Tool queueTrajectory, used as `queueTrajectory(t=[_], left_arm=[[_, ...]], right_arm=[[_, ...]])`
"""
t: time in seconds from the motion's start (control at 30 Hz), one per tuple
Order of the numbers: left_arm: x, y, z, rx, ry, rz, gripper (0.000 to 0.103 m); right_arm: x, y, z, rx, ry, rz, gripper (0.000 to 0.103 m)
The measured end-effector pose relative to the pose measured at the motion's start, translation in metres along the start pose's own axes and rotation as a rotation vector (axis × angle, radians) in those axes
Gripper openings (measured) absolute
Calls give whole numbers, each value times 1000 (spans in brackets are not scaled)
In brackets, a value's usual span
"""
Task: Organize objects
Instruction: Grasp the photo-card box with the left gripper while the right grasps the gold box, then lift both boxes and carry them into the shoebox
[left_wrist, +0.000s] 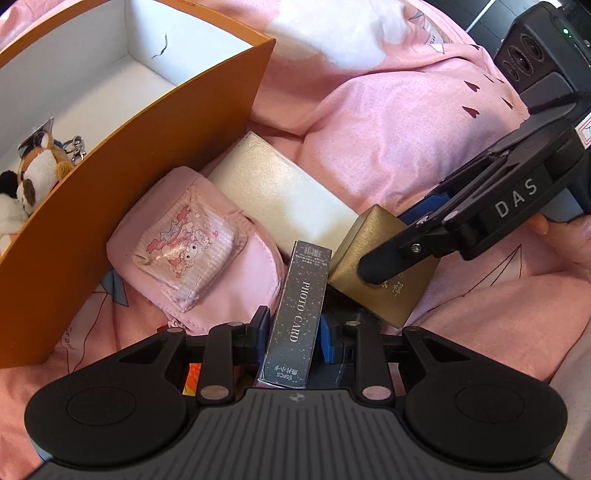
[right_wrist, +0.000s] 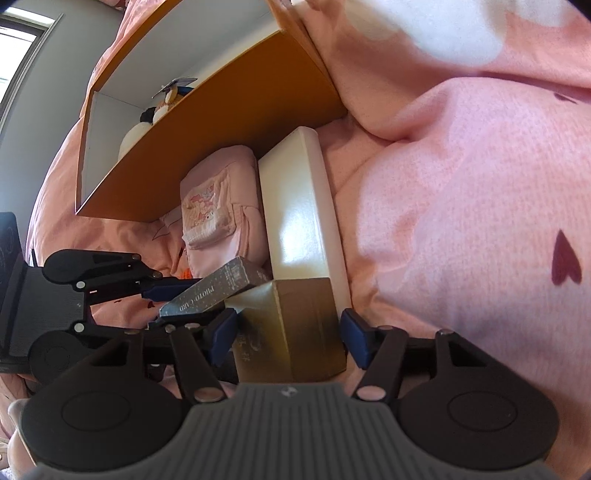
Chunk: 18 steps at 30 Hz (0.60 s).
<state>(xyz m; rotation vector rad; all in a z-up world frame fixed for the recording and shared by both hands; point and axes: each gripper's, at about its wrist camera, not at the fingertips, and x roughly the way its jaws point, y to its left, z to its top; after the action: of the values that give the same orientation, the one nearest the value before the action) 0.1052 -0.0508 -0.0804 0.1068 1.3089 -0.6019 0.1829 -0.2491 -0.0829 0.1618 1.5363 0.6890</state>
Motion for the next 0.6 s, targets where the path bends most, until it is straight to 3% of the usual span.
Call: queueTrajectory(t=[0.27, 0.43, 0.6], left_arm=[[-8, 9, -13, -74, -64, 2, 31], [-22, 22, -24, -157, -123, -46, 30], [-37, 28, -28, -210, -171, -98, 26]], right_arm=[[9, 17, 3, -85, 57, -33, 67], [-4, 37, -7, -182, 43, -85, 58], [-16, 50, -10, -265, 30, -117, 55]])
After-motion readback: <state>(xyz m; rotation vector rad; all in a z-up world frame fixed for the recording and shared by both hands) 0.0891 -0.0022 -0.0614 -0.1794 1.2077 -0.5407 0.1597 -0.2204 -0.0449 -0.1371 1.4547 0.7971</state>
